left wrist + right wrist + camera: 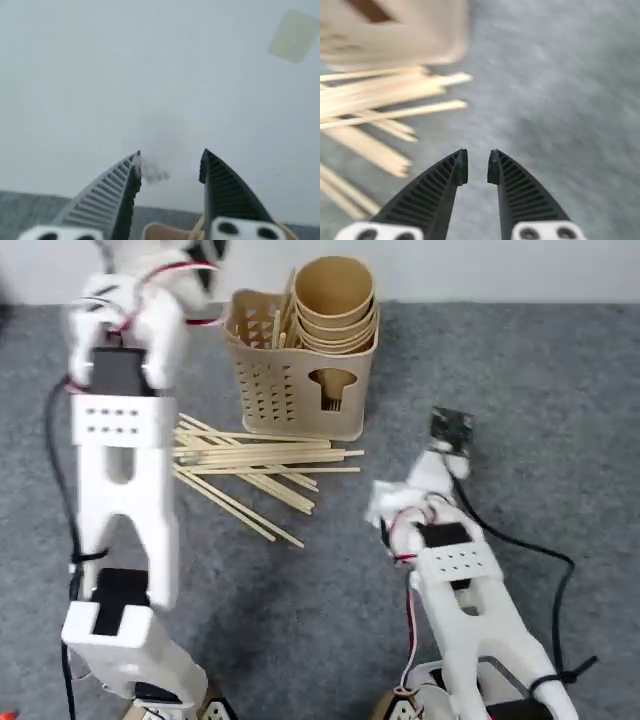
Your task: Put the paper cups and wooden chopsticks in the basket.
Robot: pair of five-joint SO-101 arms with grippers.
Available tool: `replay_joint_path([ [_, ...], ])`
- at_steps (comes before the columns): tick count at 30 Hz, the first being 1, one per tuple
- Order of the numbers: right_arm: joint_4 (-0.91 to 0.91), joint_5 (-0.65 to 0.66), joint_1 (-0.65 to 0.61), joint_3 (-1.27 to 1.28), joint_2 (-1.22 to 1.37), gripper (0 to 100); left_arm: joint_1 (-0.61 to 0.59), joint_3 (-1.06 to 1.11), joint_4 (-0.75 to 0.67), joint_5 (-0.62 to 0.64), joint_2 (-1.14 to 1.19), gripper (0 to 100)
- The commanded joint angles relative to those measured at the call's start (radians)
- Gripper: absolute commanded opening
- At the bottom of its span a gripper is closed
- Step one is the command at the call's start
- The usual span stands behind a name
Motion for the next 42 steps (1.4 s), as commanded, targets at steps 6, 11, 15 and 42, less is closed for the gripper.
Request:
replay_joint_path([
  [6,-0.016,-0.003,-0.168,-0.133,-0.038,8.6,-0.209,-0.107,0.618,0.255,-0.009,19],
  [11,-0.016,-0.002,-0.197,-0.133,-0.038,8.7,-0.232,-0.007,0.695,0.608,0.044,19],
  [15,-0.015,-0.002,-0.196,-0.133,-0.036,8.7,-0.181,0.077,0.698,0.735,0.104,19],
  [42,-0.005,0.0,-0.189,-0.13,-0.028,8.7,-0.078,0.699,0.361,0.925,0.244,19],
])
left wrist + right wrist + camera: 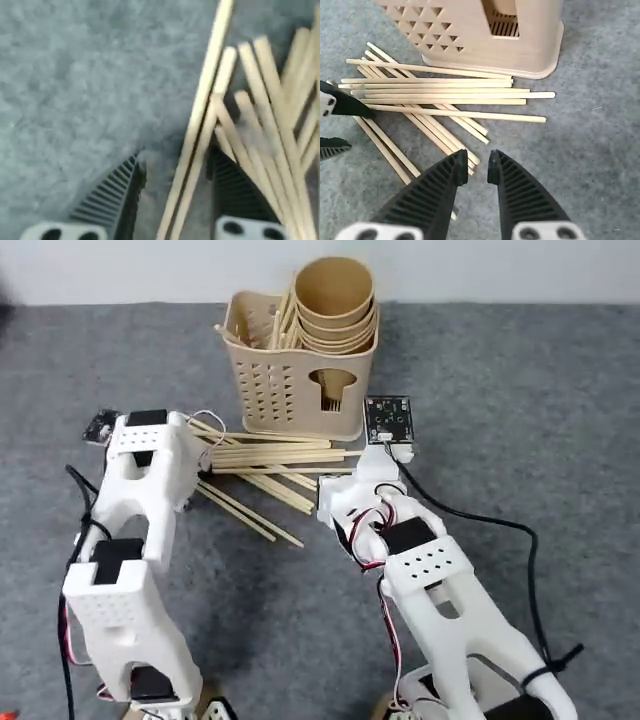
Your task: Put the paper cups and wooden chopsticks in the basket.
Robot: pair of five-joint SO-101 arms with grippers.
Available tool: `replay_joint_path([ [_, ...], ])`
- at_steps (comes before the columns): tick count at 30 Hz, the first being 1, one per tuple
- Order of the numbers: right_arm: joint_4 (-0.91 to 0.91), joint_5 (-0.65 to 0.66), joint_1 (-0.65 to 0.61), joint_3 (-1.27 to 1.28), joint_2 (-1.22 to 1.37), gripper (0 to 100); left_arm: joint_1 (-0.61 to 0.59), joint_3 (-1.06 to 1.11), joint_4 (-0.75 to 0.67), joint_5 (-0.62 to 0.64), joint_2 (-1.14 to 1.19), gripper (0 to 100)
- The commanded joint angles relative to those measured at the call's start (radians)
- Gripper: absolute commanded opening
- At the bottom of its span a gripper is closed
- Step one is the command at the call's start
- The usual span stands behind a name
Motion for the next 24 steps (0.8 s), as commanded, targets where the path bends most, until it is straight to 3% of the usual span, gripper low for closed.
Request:
replay_joint_path([
  [1,-0.005,0.0,0.004,-0.057,-0.028,8.7,0.025,-0.035,-0.014,0.037,-0.003,19],
  [12,-0.005,0.0,0.004,-0.057,-0.028,8.7,0.112,-0.059,-0.018,0.032,0.008,19],
  [24,-0.013,0.0,0.004,-0.057,-0.028,8.7,0.106,0.004,-0.017,-0.015,0.008,19],
])
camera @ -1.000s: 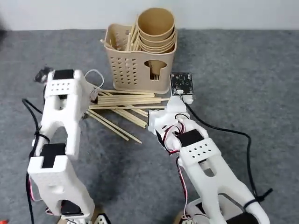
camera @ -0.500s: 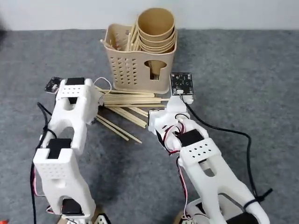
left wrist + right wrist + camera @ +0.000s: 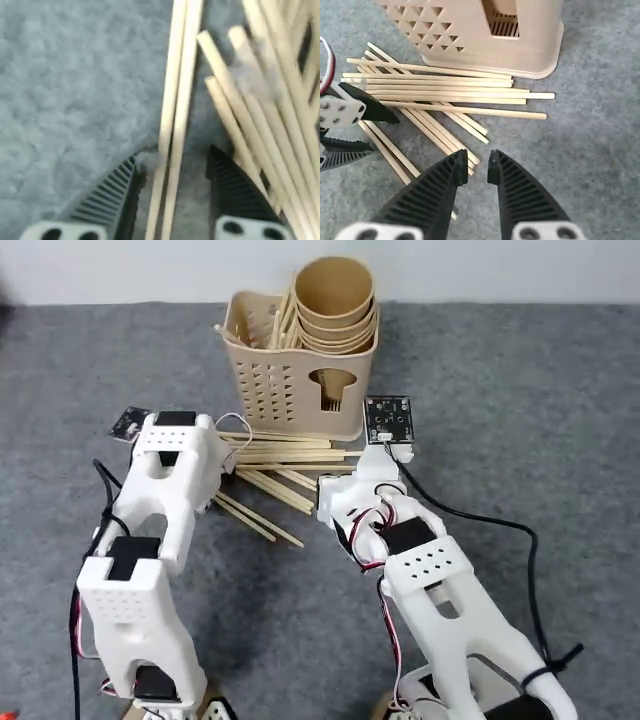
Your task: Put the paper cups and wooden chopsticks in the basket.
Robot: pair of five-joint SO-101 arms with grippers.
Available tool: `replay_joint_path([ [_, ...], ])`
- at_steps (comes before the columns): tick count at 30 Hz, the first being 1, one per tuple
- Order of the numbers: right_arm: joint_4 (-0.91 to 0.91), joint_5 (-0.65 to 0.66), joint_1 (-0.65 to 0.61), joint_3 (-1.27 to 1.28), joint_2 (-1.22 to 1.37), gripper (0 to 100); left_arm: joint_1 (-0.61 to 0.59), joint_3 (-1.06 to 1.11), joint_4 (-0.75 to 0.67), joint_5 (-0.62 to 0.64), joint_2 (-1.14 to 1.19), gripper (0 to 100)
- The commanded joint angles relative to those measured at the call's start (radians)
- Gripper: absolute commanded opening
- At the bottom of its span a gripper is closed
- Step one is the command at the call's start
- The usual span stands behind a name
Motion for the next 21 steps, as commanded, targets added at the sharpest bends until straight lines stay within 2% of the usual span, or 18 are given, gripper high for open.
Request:
replay_joint_path([
  [1,-0.013,0.0,0.004,-0.057,-0.028,8.7,0.005,0.002,-0.009,-0.018,-0.006,19],
  [9,-0.013,0.0,0.004,-0.057,-0.027,8.7,0.003,0.004,0.005,-0.018,0.04,19],
  [13,-0.013,0.0,0.004,-0.057,-0.027,8.7,-0.002,-0.008,0.072,-0.023,0.129,19],
  [21,-0.013,0.0,0.004,-0.057,-0.027,8.6,-0.002,-0.18,0.249,-0.061,0.189,16],
])
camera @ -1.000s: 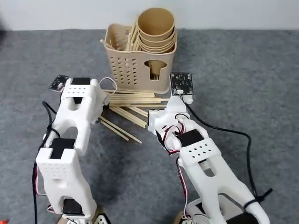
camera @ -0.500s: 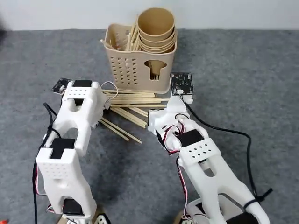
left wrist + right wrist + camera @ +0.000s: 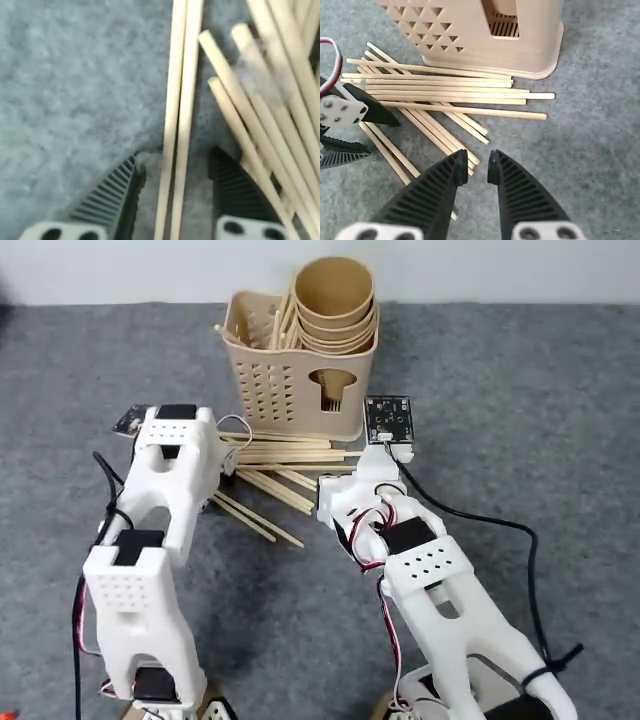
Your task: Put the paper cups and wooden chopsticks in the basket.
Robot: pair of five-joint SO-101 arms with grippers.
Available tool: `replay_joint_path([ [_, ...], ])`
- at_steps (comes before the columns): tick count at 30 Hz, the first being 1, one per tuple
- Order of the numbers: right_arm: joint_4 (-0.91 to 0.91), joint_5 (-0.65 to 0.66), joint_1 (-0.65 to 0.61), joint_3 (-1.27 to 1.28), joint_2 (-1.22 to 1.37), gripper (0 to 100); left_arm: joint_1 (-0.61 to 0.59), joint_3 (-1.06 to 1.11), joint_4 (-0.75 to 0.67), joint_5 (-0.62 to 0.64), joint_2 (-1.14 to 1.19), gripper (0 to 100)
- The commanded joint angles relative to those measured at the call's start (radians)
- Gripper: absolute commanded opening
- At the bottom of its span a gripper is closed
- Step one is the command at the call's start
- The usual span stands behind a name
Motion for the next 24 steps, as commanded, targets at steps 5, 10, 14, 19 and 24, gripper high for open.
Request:
replay_joint_path([
  [5,-0.015,0.0,0.004,-0.057,-0.027,8.6,0.0,-0.054,0.152,-0.127,0.057,2],
  [10,-0.015,0.0,0.004,-0.057,-0.027,8.6,-0.002,-0.056,0.195,-0.138,0.054,1],
  [14,-0.015,0.0,0.004,-0.057,-0.027,8.5,0.003,-0.093,0.256,-0.138,0.044,1],
  [19,-0.015,0.0,0.004,-0.057,-0.027,8.4,-0.005,-0.302,0.341,-0.094,-0.003,1],
  [24,-0.015,0.0,0.004,-0.055,-0.027,8.4,0.005,-0.504,0.322,-0.132,-0.144,1],
])
